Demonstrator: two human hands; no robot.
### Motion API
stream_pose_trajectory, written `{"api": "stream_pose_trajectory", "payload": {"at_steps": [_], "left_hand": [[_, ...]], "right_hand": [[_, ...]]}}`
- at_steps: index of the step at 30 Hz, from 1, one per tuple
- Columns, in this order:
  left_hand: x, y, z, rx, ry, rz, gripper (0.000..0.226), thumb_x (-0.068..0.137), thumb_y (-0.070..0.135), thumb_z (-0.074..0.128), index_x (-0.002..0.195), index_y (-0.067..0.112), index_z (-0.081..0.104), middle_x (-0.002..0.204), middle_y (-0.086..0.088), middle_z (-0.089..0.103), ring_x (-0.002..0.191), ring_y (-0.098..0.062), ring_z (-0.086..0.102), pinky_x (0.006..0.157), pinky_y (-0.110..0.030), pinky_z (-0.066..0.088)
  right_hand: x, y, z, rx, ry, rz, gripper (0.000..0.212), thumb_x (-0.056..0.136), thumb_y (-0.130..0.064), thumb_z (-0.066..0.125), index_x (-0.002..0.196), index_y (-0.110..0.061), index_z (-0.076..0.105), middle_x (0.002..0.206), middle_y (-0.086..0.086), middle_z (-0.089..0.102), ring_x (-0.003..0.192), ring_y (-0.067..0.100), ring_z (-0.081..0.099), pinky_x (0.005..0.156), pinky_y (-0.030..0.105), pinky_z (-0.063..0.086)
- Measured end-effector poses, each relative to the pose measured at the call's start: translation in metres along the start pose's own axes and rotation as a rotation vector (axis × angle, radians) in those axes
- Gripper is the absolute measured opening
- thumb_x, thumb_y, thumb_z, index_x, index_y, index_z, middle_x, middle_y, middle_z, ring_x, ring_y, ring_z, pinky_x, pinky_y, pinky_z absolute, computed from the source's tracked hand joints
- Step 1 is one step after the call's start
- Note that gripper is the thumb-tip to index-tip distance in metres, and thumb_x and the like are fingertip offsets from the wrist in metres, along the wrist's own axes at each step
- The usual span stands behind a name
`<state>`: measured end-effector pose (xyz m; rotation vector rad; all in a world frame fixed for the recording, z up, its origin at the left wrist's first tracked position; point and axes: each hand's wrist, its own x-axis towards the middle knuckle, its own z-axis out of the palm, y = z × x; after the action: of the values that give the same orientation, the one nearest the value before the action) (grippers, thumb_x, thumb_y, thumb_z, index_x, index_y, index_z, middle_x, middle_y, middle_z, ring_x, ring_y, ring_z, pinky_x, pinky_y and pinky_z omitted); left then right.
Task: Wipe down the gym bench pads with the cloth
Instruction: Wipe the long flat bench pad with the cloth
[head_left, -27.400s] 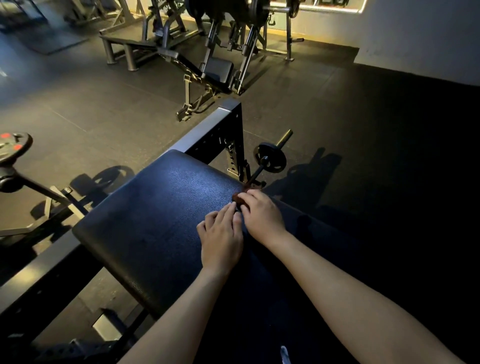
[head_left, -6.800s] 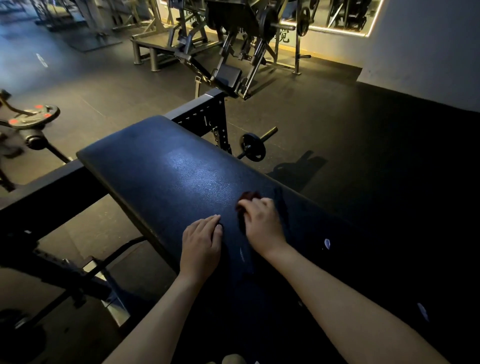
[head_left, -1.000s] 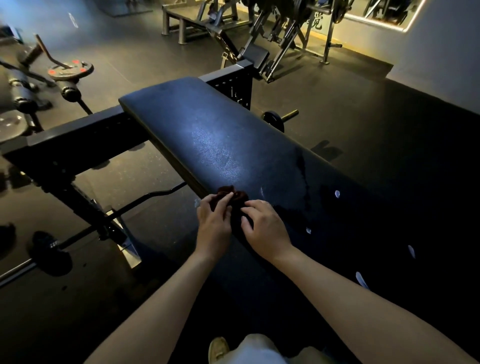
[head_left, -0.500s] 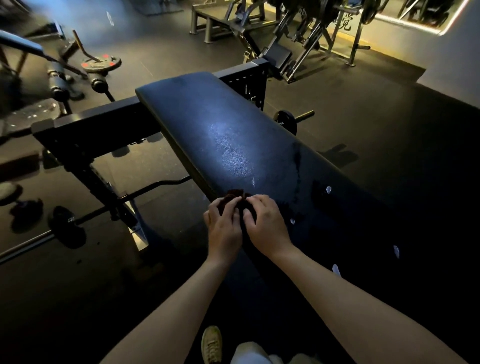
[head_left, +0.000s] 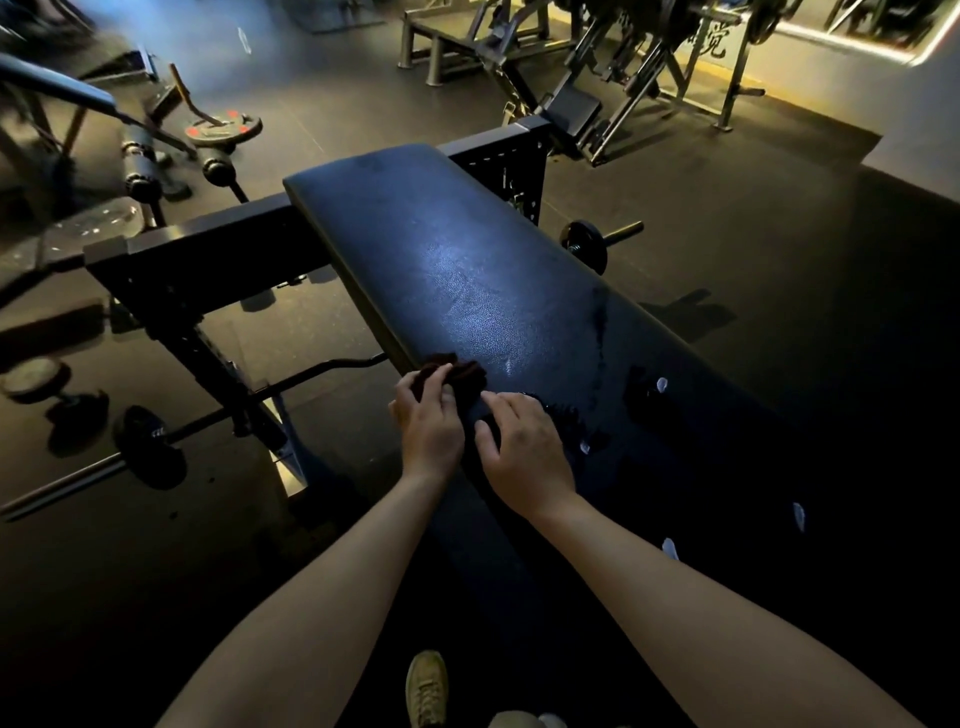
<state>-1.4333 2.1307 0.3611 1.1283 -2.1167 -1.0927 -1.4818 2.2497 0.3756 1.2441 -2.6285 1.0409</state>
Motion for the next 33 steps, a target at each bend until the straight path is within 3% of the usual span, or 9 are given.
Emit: {"api": "stream_pose_trajectory", "payload": {"at_steps": [2,7,12,16,21,26,33], "left_hand": [[-0.015,-0.002,0.003,-0.026,0.002,0.031,0.032,0.106,0.021,0.046,0.133,0.027,0.062,0.142,-0.005,0.034,0.126,-0.024,0.031,0.113,-0.034,0.029],[-0.058,-0.007,0.002,-0.054,0.009,0.144,0.03,0.103,0.017,0.053,0.128,0.025,0.067,0.133,0.001,0.039,0.125,-0.014,0.035,0.102,-0.001,0.017],[-0.048,-0.003,-0.006,-0.102,0.013,0.148,0.028,0.103,0.015,0.054,0.125,0.025,0.068,0.131,0.001,0.043,0.125,-0.016,0.04,0.109,-0.019,0.028],[-0.002,0.011,-0.011,-0.08,0.081,0.131,0.033,0.104,0.019,0.051,0.134,0.026,0.063,0.145,-0.004,0.04,0.134,-0.021,0.032,0.117,-0.031,0.025],[0.026,0.009,-0.005,0.169,-0.109,0.145,0.036,0.104,0.028,0.049,0.139,0.027,0.059,0.153,0.001,0.036,0.134,-0.024,0.023,0.111,-0.023,0.016],[-0.002,-0.003,-0.007,0.116,-0.104,0.228,0.03,0.102,0.024,0.053,0.129,0.028,0.067,0.141,0.002,0.045,0.127,-0.019,0.029,0.113,-0.028,0.025],[-0.046,-0.012,-0.016,0.029,-0.107,0.297,0.03,0.099,0.017,0.061,0.125,0.029,0.07,0.133,0.013,0.05,0.121,-0.011,0.034,0.102,-0.001,0.016]], "right_hand": [[0.0,0.002,-0.002,0.075,0.014,0.029,0.042,0.094,-0.03,0.048,0.127,-0.008,0.062,0.121,0.006,0.064,0.115,0.024,0.055,0.105,0.039,0.043],[-0.008,0.003,-0.007,0.149,0.05,0.049,0.036,0.093,-0.024,0.051,0.124,-0.009,0.062,0.12,0.004,0.061,0.115,0.022,0.051,0.104,0.036,0.041],[-0.001,0.004,-0.001,0.084,0.029,0.034,0.042,0.092,-0.032,0.047,0.126,-0.012,0.062,0.123,0.003,0.06,0.116,0.021,0.052,0.103,0.041,0.043],[0.003,0.004,0.005,0.011,0.016,0.035,0.05,0.092,-0.039,0.043,0.134,-0.016,0.059,0.127,0.0,0.059,0.12,0.021,0.053,0.1,0.043,0.042],[0.005,0.005,0.005,0.028,0.01,0.064,0.051,0.094,-0.038,0.044,0.137,-0.014,0.056,0.128,0.001,0.058,0.122,0.02,0.052,0.101,0.042,0.042],[0.005,0.003,0.001,0.109,0.041,0.096,0.05,0.093,-0.036,0.043,0.134,-0.013,0.058,0.128,0.001,0.058,0.12,0.019,0.051,0.102,0.04,0.042],[0.001,0.004,-0.001,0.113,0.059,0.051,0.041,0.095,-0.034,0.043,0.121,-0.011,0.065,0.121,0.001,0.06,0.113,0.019,0.053,0.101,0.042,0.045]]}}
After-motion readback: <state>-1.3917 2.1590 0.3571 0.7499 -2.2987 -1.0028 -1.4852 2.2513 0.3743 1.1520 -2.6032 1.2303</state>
